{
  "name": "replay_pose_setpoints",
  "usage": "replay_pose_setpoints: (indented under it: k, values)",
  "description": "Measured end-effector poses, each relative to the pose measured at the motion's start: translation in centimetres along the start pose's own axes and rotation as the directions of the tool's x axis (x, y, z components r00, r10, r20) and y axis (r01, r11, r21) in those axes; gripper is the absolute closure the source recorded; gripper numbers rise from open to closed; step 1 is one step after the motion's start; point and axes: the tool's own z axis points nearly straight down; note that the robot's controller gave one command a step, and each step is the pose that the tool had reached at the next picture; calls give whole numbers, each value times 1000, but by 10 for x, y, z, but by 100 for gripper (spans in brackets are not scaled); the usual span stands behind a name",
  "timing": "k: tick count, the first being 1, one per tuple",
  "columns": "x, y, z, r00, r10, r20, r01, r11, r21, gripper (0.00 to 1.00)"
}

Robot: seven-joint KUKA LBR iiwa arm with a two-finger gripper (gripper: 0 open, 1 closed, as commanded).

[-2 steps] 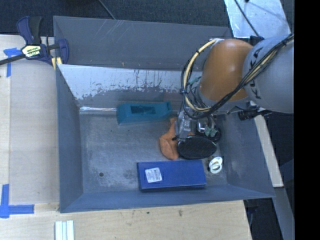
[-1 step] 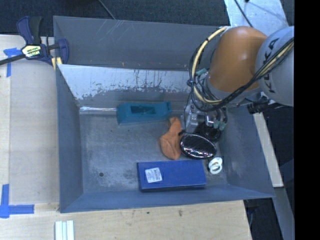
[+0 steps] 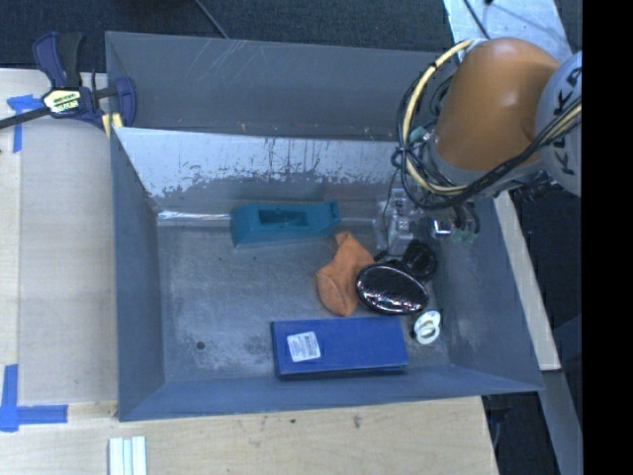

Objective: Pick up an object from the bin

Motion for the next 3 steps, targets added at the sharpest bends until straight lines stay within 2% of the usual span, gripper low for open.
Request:
replay_pose_setpoints:
  k: [1, 2, 3]
  values:
    - [25, 9, 91, 992, 126, -7, -126, 992, 1, 0]
    - [34, 17, 128, 944, 329, -1, -329, 944, 1, 100]
    - [34, 17, 128, 944, 329, -1, -329, 944, 1, 100]
